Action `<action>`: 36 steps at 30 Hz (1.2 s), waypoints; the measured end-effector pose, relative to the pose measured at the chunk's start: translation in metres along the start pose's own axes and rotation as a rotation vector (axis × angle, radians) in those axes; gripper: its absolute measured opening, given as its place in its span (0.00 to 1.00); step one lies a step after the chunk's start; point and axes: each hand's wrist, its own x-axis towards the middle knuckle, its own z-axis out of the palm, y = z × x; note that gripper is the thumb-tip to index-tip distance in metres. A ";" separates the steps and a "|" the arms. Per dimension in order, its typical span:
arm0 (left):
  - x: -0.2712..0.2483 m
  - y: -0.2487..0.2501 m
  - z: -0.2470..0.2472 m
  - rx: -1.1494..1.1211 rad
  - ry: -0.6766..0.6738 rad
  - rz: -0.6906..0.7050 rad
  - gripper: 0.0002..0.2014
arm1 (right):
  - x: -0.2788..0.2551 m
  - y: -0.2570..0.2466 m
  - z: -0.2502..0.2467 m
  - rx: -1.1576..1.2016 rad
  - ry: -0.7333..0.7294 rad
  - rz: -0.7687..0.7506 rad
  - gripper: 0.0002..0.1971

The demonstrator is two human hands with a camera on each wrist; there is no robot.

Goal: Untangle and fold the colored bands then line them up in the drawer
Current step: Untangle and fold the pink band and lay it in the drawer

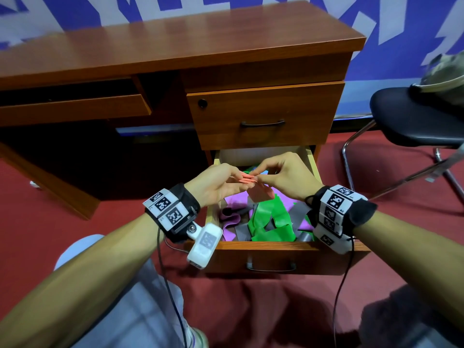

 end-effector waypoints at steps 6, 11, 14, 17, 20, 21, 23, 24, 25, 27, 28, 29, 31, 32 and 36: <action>0.003 0.002 -0.001 -0.001 -0.009 -0.012 0.10 | 0.000 -0.006 -0.004 -0.047 -0.025 -0.024 0.04; 0.003 0.000 -0.002 0.044 -0.016 -0.044 0.10 | 0.001 -0.007 -0.007 -0.091 -0.099 -0.019 0.04; 0.003 -0.001 -0.003 0.096 -0.028 -0.086 0.08 | 0.001 -0.004 -0.009 -0.144 -0.142 -0.034 0.06; 0.001 0.001 -0.003 0.099 -0.020 -0.112 0.10 | 0.001 -0.001 -0.011 -0.136 -0.187 -0.061 0.07; 0.002 0.005 -0.003 0.060 -0.015 -0.111 0.19 | 0.000 0.001 -0.009 -0.140 -0.149 -0.052 0.11; 0.002 0.005 -0.003 0.056 -0.025 -0.111 0.20 | 0.000 0.001 -0.006 -0.152 -0.117 -0.054 0.12; 0.001 0.007 -0.003 0.057 -0.042 -0.101 0.18 | -0.001 0.001 -0.002 -0.175 -0.047 -0.055 0.11; 0.001 0.009 -0.004 0.058 -0.049 -0.094 0.17 | 0.000 0.002 0.000 -0.173 -0.019 -0.037 0.09; 0.001 0.011 -0.005 0.054 -0.061 -0.092 0.16 | 0.000 0.002 0.000 -0.156 -0.002 -0.015 0.08; 0.001 0.016 -0.007 0.036 -0.091 -0.100 0.16 | 0.002 0.003 -0.001 -0.097 0.015 0.021 0.07; 0.002 0.018 -0.008 0.039 -0.114 -0.103 0.16 | 0.002 0.003 -0.002 -0.044 0.023 0.040 0.07; 0.001 0.019 -0.009 0.059 -0.140 -0.107 0.16 | 0.003 0.002 -0.002 0.027 0.031 0.066 0.06; -0.001 0.020 -0.011 0.133 -0.182 -0.101 0.20 | 0.004 0.001 -0.003 0.163 0.054 0.123 0.06; 0.000 0.021 -0.011 0.164 -0.188 -0.089 0.22 | 0.005 0.000 -0.003 0.205 0.064 0.142 0.06; 0.006 0.018 -0.009 0.443 -0.081 0.071 0.16 | 0.010 0.004 -0.002 0.311 0.094 0.175 0.04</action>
